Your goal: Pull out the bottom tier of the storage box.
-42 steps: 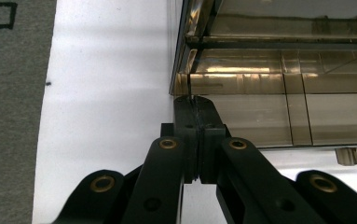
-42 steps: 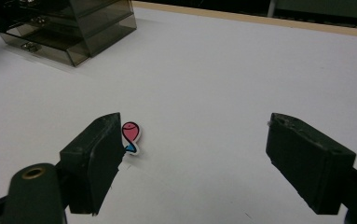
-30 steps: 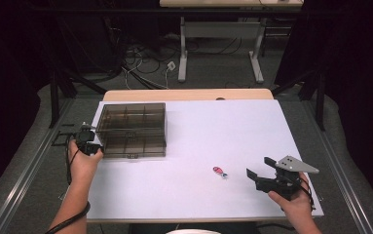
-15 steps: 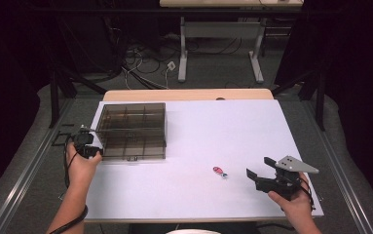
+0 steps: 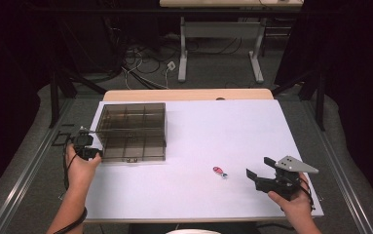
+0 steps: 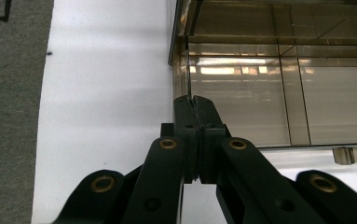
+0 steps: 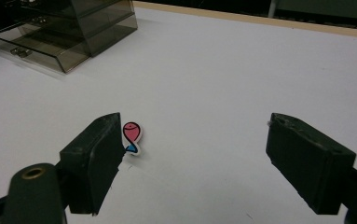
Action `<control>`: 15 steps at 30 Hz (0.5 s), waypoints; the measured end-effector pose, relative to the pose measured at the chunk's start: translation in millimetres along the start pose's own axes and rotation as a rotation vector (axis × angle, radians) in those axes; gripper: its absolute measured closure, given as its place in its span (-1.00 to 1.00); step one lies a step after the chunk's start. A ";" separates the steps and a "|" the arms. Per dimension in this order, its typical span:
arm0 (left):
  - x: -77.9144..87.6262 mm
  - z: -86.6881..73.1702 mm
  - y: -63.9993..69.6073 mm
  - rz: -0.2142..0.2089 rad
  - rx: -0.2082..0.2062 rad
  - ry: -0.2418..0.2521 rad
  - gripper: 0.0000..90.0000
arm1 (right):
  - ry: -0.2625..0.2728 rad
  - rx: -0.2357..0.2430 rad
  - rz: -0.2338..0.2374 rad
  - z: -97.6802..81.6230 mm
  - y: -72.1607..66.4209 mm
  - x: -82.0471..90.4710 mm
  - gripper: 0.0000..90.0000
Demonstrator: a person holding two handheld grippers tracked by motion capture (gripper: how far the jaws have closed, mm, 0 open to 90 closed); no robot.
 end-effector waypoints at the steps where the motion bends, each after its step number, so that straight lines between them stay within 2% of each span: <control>1: 0.1 -0.3 0.0 -0.001 0.000 0.000 1.00 | 0.004 0.000 -0.001 -0.1 0.0 -0.4 -0.59; 15: 2.1 -4.3 -0.2 -0.005 0.007 -0.001 1.00 | -0.004 -0.001 0.001 0.1 0.0 -0.1 -0.59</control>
Point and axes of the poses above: each handheld gripper's, and its own axes: x roughly backward along the jaws, z roughly out of its top, y roughly to its right, the point moved 1 cm from there along -x, roughly forward along the jaws, and after that the axes turned 4 degrees about -z, right-handed, at the moved point
